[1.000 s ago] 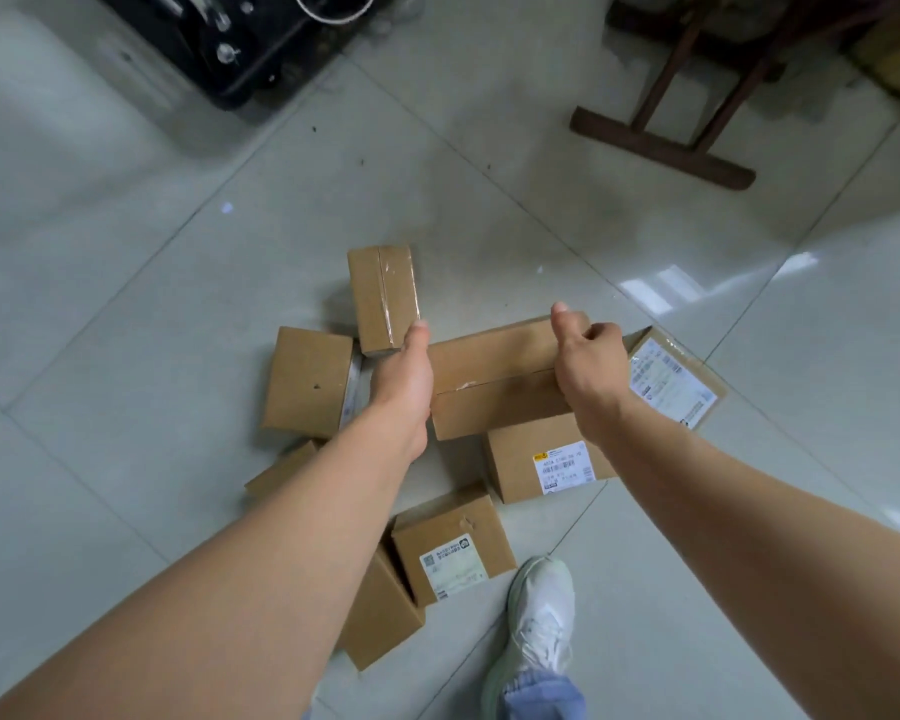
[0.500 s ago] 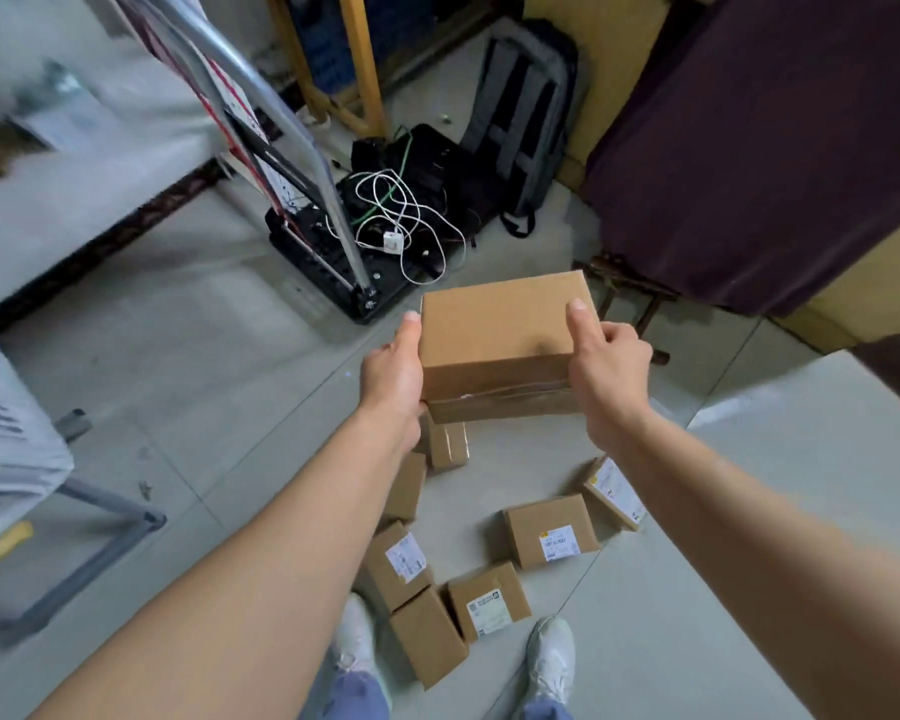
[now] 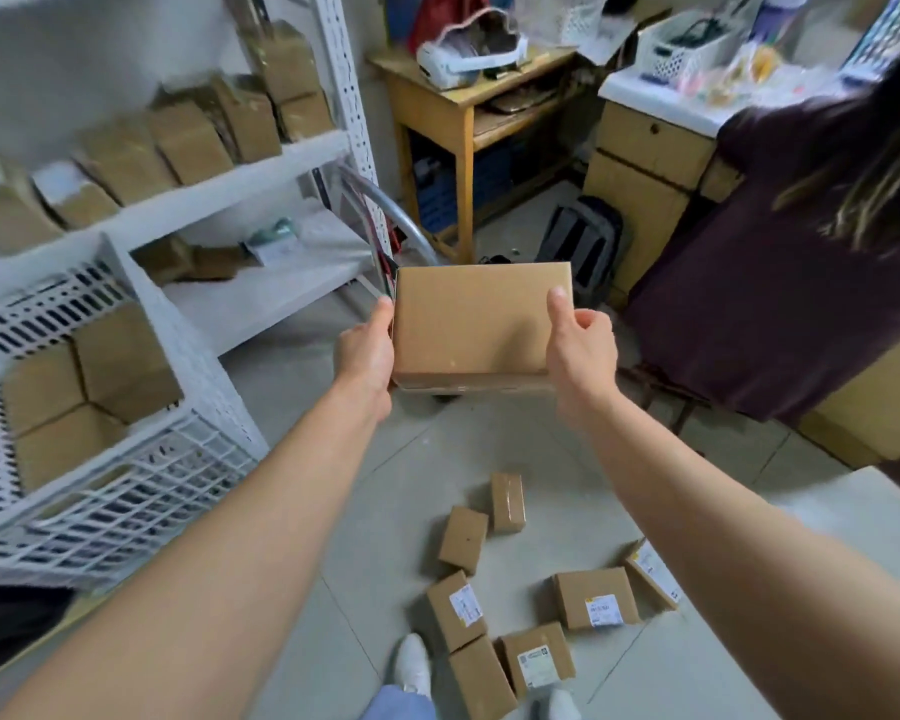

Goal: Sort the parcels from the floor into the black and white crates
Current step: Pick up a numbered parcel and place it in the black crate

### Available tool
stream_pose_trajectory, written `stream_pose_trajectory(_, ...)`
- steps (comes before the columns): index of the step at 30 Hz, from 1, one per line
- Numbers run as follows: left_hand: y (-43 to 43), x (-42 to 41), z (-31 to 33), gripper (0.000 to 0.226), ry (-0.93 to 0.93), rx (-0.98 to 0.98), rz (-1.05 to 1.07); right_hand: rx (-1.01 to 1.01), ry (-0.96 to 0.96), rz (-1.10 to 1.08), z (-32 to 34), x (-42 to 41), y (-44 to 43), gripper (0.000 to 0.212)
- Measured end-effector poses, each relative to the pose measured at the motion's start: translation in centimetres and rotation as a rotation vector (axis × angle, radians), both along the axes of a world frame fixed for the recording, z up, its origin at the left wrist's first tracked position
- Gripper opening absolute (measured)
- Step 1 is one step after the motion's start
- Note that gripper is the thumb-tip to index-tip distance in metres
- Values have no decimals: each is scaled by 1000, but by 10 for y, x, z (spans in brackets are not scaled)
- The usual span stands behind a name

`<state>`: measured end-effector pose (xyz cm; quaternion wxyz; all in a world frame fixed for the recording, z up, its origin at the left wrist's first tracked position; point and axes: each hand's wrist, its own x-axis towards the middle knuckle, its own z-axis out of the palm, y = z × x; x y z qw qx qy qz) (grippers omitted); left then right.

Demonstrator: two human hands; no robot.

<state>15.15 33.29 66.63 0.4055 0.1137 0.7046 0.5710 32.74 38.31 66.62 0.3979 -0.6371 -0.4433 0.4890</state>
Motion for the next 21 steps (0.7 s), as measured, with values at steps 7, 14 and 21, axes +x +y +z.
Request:
stream_pose_trajectory(7, -74, -18, 57, 42, 60, 44, 163, 43, 44, 290, 60, -32, -29, 65)
stream_pose_trajectory(14, -154, -23, 83, 47, -12, 77, 395, 57, 74, 577, 85, -69, -66, 80)
stream_pose_trajectory(21, -234, -70, 86, 37, 4, 146, 610, 71, 127, 749, 90, -141, -127, 45)
